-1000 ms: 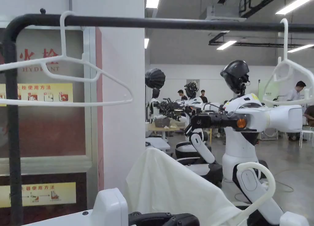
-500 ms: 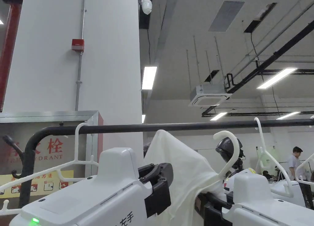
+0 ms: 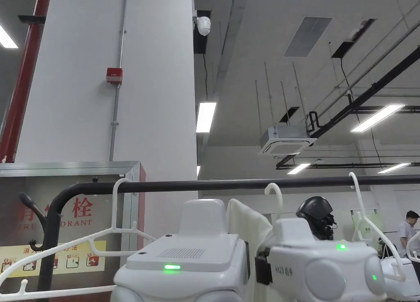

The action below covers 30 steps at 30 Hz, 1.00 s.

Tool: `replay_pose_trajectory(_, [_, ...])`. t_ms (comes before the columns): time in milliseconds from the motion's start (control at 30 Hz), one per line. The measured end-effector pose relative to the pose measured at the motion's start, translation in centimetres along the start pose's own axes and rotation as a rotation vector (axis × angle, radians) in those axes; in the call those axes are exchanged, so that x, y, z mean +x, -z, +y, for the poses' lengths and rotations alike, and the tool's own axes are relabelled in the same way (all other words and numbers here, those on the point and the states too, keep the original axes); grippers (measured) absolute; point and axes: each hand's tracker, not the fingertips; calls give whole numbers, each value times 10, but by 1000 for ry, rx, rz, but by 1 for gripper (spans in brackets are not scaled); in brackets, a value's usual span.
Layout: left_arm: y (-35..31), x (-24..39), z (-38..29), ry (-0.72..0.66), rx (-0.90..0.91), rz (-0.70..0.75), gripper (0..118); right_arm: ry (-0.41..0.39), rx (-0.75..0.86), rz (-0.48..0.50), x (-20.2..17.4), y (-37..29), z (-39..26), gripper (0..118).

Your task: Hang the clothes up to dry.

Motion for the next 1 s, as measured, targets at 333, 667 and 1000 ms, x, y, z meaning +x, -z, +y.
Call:
replay_pose_trajectory(333, [-3,6,5,54,8,-15,0,-68,-145,-124,-4,85,70,6])
replay_pose_trajectory(667, [8,1,-19,42,-48,-5,0,-101,-263,-141,5,124,51,6])
replay_pose_trajectory(1000, [22,-7,-36,21,-106,7,0,-146,-19,-100,-9,72,49,83])
